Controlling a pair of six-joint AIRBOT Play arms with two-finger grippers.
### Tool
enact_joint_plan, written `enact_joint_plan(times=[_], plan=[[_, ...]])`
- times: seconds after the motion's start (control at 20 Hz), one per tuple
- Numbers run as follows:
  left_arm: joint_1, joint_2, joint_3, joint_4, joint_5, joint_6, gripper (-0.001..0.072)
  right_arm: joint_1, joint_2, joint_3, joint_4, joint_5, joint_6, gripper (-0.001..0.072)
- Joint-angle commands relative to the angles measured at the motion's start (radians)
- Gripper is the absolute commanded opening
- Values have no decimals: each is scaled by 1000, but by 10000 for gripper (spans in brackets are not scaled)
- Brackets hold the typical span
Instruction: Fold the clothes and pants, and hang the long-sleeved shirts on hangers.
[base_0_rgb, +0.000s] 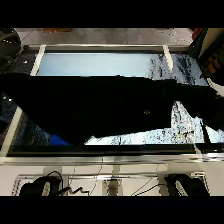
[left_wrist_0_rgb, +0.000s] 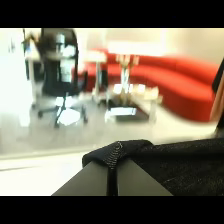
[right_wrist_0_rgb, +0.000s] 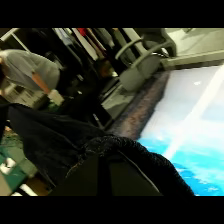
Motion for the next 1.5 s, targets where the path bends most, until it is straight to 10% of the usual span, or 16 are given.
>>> enact_joint_plan(times=[0.0, 0.15, 0.3, 0.6, 0.9, 1.45], plan=[[1, 25, 3, -2, -22, -111, 7, 0, 51, 6, -40, 61, 190, 30], [1, -149, 3, 56, -238, -217, 6, 0, 32, -100, -241, 40, 356, 30], [-23, -468, -1, 29, -388, -129, 8, 1, -55, -320, -305, -124, 481, 30], [-203, -1039, 21, -336, -101, 243, 9, 1, -462, -489, -188, -566, 502, 31], [-269, -1143, 110, -362, -27, 259, 9, 0, -725, -320, -251, -550, 285, 30], [-420, -912, 81, 64, -724, -371, 9, -225, -737, 179, -808, 367, 73, 30]])
